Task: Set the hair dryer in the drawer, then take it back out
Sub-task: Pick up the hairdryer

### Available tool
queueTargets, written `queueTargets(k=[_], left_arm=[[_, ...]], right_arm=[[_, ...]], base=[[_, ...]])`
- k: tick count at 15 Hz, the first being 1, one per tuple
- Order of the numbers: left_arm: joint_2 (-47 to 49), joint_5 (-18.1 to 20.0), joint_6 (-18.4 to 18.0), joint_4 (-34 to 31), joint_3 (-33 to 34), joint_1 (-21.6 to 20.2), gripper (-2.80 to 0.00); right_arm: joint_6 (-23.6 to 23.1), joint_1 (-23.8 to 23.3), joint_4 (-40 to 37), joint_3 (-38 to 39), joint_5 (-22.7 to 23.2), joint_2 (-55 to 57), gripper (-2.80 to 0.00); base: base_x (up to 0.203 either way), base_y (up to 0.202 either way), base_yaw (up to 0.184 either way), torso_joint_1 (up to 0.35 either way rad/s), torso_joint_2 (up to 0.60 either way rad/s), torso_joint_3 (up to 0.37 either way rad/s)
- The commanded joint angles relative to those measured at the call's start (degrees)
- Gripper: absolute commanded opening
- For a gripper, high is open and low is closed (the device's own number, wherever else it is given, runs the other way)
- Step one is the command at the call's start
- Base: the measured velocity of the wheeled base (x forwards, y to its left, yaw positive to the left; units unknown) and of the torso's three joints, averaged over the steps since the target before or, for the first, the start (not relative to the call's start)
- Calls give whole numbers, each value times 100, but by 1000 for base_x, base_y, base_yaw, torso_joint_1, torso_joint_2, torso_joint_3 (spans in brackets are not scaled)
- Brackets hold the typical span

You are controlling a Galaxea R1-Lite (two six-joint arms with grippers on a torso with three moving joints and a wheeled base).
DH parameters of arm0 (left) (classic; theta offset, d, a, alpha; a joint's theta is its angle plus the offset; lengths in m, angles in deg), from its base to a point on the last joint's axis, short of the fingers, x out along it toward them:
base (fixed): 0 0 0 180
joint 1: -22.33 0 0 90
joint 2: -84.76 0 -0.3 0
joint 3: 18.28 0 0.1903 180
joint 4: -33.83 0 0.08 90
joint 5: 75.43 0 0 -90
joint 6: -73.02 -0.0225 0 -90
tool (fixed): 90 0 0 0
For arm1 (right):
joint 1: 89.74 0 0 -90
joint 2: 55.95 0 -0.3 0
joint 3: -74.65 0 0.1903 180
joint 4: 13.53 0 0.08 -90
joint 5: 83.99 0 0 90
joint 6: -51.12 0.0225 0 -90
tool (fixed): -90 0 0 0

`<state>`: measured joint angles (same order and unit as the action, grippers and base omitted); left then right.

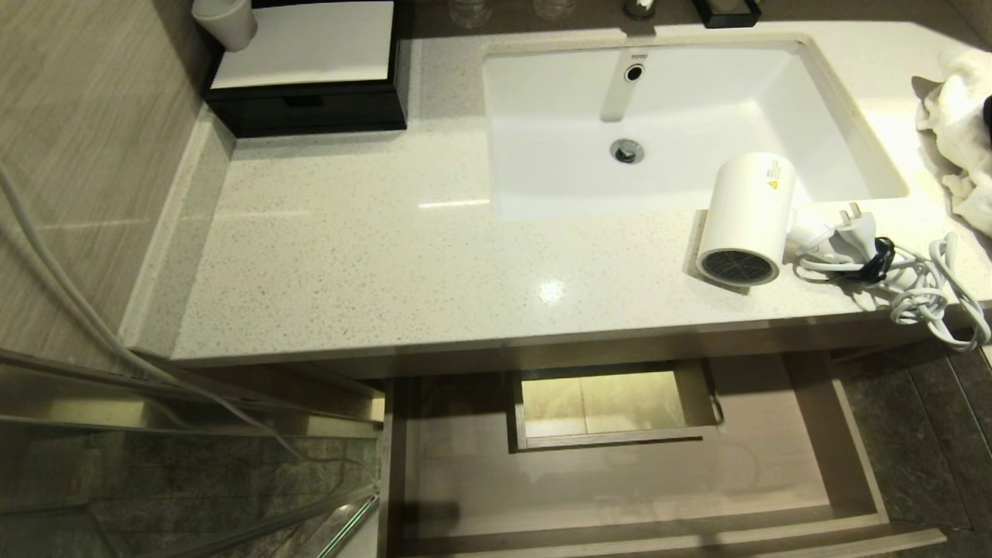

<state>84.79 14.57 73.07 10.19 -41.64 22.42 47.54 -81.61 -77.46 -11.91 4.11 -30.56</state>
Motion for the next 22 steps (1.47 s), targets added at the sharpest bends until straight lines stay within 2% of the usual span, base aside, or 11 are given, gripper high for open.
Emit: queueTargets(k=[1, 2, 6, 7, 8, 11, 12, 14, 16, 20, 22], left_arm=[[-2, 0, 4, 0, 9, -1, -280], [-2, 0, 4, 0, 9, -1, -280], [-2, 0, 4, 0, 9, -1, -280], [-2, 0, 4, 0, 9, -1, -280], [-2, 0, 4, 0, 7, -1, -280], [-2, 0, 4, 0, 9, -1, -280], [-2, 0, 4, 0, 9, -1, -280], [-2, 0, 4, 0, 0, -1, -280], [-2, 0, 4, 0, 9, -1, -280], [-2, 0, 4, 0, 9, -1, -280], [-2, 0, 4, 0, 9, -1, -280]], right_arm=[[-30, 6, -391, -373, -1, 1700, -280], [-49, -1, -452, -453, 20, 2108, 0], [-267, -105, 223, -591, 173, 3655, 0], [-497, -204, 618, -615, 194, 4016, 0], [-998, -390, 1115, -652, 300, 4326, 0], [-2452, -1074, 1592, -737, 2119, 4853, 0], [-2989, -1339, 1608, -795, 2460, 5043, 0], [-3357, -1554, 1633, -969, 2653, 5340, 0], [-3438, -1568, 1650, -1179, 2668, 5543, 0], [-4141, -1562, 1668, -1414, 2965, 5946, 0], [-4286, -1553, 1672, -1464, 3008, 6102, 0]], base=[[0, 0, 0, 0, 0, 0], [0, 0, 0, 0, 0, 0], [0, 0, 0, 0, 0, 0], [0, 0, 0, 0, 0, 0], [0, 0, 0, 0, 0, 0], [0, 0, 0, 0, 0, 0], [0, 0, 0, 0, 0, 0], [0, 0, 0, 0, 0, 0], [0, 0, 0, 0, 0, 0], [0, 0, 0, 0, 0, 0], [0, 0, 0, 0, 0, 0]])
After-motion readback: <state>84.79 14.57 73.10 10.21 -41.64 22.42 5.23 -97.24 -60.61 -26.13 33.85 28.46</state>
